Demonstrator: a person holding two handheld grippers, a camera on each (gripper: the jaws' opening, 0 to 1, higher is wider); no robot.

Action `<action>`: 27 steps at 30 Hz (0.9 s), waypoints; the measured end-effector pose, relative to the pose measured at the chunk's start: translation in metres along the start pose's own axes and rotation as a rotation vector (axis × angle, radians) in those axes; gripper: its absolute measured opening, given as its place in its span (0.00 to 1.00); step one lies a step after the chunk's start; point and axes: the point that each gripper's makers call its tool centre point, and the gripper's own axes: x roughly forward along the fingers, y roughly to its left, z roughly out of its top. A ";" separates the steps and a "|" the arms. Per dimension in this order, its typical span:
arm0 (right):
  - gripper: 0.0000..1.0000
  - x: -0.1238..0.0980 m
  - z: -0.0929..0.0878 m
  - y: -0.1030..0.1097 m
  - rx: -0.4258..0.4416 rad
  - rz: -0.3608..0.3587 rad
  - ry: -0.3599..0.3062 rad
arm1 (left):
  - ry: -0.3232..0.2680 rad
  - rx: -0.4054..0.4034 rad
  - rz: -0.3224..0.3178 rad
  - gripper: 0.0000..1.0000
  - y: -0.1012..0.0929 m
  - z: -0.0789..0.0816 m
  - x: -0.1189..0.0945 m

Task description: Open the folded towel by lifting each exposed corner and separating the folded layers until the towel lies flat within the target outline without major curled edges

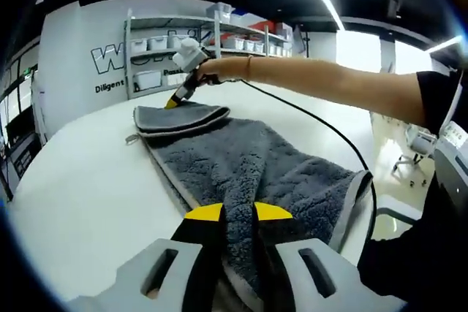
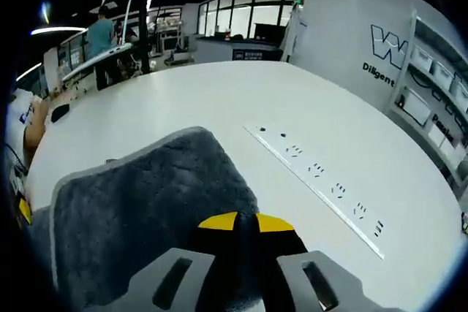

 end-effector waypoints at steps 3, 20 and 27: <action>0.03 -0.008 -0.008 -0.005 0.009 -0.012 -0.005 | 0.030 0.031 -0.005 0.13 0.004 -0.001 -0.001; 0.03 -0.057 -0.053 -0.021 0.023 -0.089 -0.003 | 0.137 0.058 0.056 0.12 0.073 -0.005 -0.008; 0.03 -0.073 -0.068 -0.020 0.045 -0.094 0.007 | 0.190 0.128 -0.053 0.12 0.081 -0.005 -0.007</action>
